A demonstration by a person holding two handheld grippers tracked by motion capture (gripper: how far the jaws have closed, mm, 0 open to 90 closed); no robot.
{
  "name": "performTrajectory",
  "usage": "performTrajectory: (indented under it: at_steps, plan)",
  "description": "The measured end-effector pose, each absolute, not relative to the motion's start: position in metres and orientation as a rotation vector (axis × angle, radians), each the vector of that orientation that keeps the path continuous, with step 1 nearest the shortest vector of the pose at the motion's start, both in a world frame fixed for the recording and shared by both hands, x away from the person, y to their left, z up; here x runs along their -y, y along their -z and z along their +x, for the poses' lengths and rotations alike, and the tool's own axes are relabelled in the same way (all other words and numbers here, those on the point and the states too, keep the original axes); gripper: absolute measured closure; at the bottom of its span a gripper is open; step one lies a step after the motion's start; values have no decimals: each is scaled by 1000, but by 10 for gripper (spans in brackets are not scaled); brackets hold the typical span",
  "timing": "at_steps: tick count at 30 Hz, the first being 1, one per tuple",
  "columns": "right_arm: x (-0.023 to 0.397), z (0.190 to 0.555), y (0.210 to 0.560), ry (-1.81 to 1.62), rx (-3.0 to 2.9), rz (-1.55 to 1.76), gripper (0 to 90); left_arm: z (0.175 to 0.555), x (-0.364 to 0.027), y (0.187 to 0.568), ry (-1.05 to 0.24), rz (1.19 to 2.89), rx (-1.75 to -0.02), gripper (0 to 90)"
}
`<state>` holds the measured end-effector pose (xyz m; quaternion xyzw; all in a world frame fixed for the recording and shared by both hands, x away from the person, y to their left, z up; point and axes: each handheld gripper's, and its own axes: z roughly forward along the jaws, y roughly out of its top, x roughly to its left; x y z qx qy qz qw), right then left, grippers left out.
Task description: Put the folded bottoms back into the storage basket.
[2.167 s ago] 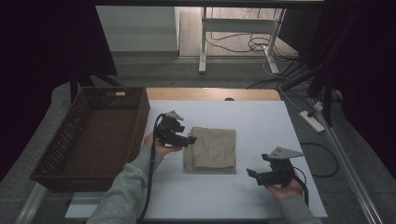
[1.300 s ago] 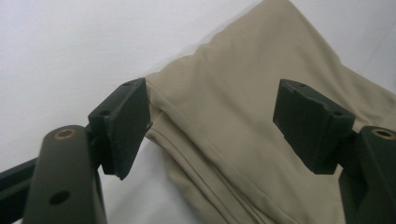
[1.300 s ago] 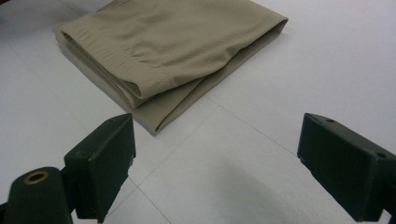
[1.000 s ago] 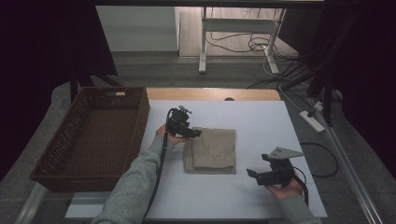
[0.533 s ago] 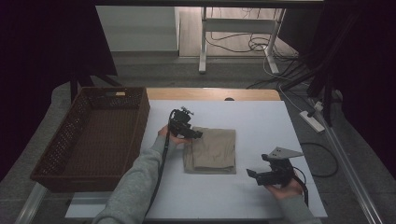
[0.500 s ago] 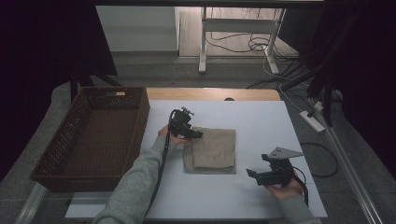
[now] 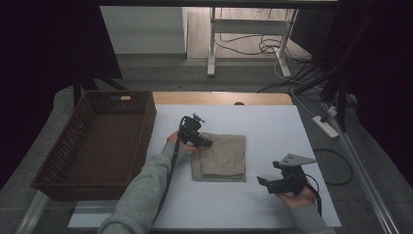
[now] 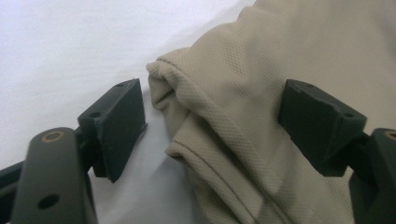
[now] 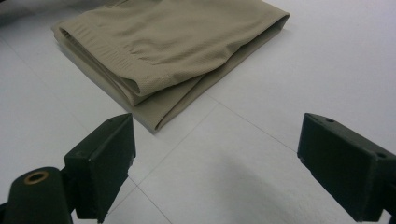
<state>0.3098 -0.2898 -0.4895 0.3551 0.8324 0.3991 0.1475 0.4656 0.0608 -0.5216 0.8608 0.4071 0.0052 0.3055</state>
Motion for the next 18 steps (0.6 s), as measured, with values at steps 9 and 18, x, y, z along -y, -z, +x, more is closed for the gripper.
performTrajectory:
  at_steps: [9,18]
  plan:
    - [289,310,490,-1144,-2400,1021,115,466,-55,521,-6,2304,-1038,220]
    - [289,310,490,-1140,-2402,1021,116,460,-54,521,104,2276,-966,584]
